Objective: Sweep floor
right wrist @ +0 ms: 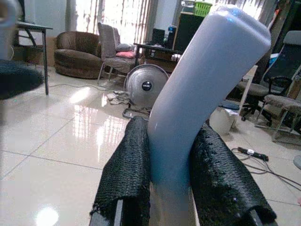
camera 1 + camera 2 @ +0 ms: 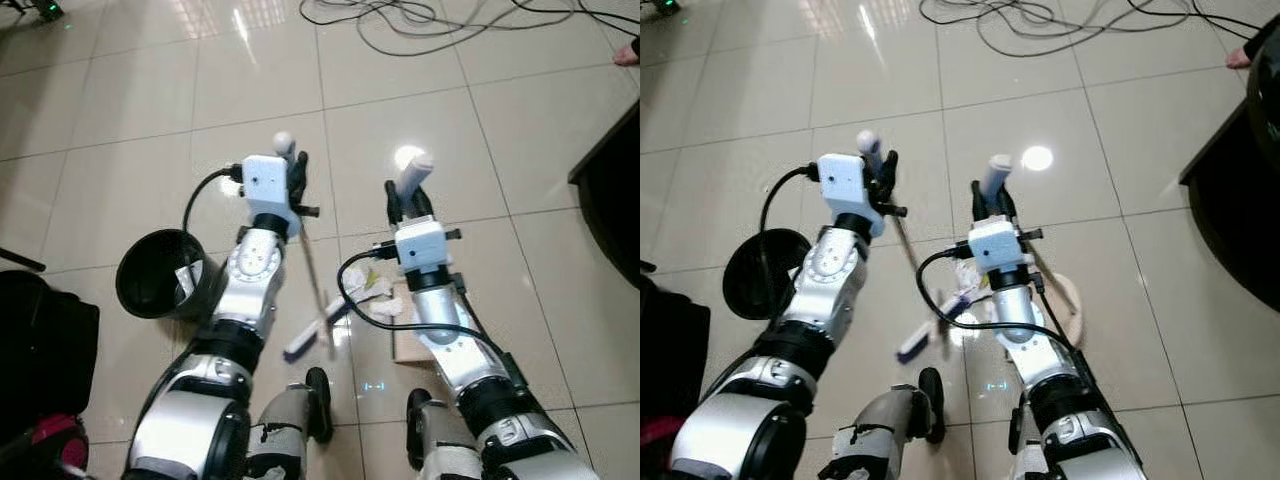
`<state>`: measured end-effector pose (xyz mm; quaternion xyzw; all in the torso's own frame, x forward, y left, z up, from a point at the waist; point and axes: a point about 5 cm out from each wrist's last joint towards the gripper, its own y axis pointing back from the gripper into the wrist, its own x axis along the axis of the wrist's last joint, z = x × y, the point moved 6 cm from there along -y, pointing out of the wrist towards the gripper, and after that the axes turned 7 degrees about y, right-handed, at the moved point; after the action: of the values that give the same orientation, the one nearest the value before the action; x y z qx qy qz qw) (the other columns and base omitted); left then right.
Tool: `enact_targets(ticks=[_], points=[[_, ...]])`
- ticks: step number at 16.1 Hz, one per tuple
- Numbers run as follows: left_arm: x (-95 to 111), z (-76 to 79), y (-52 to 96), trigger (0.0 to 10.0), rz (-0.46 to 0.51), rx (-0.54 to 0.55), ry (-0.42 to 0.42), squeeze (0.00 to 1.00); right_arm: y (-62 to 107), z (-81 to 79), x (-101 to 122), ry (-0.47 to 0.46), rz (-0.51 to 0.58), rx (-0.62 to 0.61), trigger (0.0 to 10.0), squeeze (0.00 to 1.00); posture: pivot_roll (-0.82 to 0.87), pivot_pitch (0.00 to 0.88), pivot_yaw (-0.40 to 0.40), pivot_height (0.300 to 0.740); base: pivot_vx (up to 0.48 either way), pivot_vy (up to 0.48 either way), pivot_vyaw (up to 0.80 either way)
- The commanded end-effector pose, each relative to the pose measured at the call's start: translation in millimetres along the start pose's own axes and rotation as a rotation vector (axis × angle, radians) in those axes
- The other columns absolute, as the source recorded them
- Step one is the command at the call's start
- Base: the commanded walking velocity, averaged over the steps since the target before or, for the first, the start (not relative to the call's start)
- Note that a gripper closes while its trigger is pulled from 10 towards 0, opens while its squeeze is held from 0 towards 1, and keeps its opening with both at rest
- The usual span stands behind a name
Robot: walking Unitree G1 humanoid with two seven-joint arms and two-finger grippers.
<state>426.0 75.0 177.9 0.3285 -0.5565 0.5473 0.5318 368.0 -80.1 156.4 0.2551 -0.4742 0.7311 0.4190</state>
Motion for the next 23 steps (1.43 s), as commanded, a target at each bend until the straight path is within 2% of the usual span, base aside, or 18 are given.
enact_targets(ticks=[1,5,7,9,11,14,16,19,21,23], points=[[0,-1.8,1.5,10.0,0.012,0.016,0.047,0.0,8.6,-18.7,-2,-0.054,-0.03,0.028,10.0,0.0,0.22,0.378,0.182,0.74,0.0,0.0,0.0],[9,14.9,7.1,10.0,0.049,-0.038,0.141,0.0,0.4,-14.7,-3,-0.075,-0.035,0.008,10.0,0.0,0.21,0.343,0.16,0.74,0.0,0.0,0.0],[21,19.0,11.8,10.0,0.078,-0.067,0.184,0.0,-5.0,-5.7,-4,-0.087,-0.039,-0.021,10.0,0.0,0.19,0.314,0.138,0.74,0.0,0.0,0.0],[37,14.5,14.0,10.0,0.12,-0.067,0.229,0.0,-11.8,3.5,-3,-0.108,-0.033,-0.044,10.0,0.0,0.18,0.279,0.109,0.74,0.0,0.0,0.0],[44,13.9,13.9,10.0,0.133,-0.067,0.251,0.0,-14.4,6.1,-3,-0.115,-0.03,-0.048,10.0,0.0,0.17,0.262,0.095,0.74,0.0,0.0,0.0],[66,19.1,15.0,10.0,0.165,-0.131,0.263,0.0,-16.5,9.8,-3,-0.127,-0.025,-0.046,10.0,0.0,0.14,0.22,0.072,0.74,0.0,0.0,0.0],[88,9.6,13.4,10.0,0.21,-0.169,0.203,0.0,-15.7,13.9,-2,-0.148,-0.019,-0.051,10.0,0.0,0.12,0.189,0.06,0.74,0.0,0.0,0.0],[108,-2.1,10.0,10.0,0.253,-0.17,0.172,0.0,-15.1,18.5,-1,-0.165,-0.01,-0.057,10.0,0.0,0.11,0.16,0.052,0.74,0.0,0.0,0.0],[144,-19.3,6.6,10.0,0.31,-0.184,0.148,0.0,-12.7,29.7,-1,-0.19,0.001,-0.081,10.0,0.0,0.11,0.123,0.047,0.74,0.0,0.0,0.0],[151,-25.8,6.2,10.0,0.319,-0.187,0.122,0.0,-11.1,34.0,-2,-0.192,0.002,-0.088,10.0,0.0,0.1,0.102,0.046,0.74,0.0,0.0,0.0]])
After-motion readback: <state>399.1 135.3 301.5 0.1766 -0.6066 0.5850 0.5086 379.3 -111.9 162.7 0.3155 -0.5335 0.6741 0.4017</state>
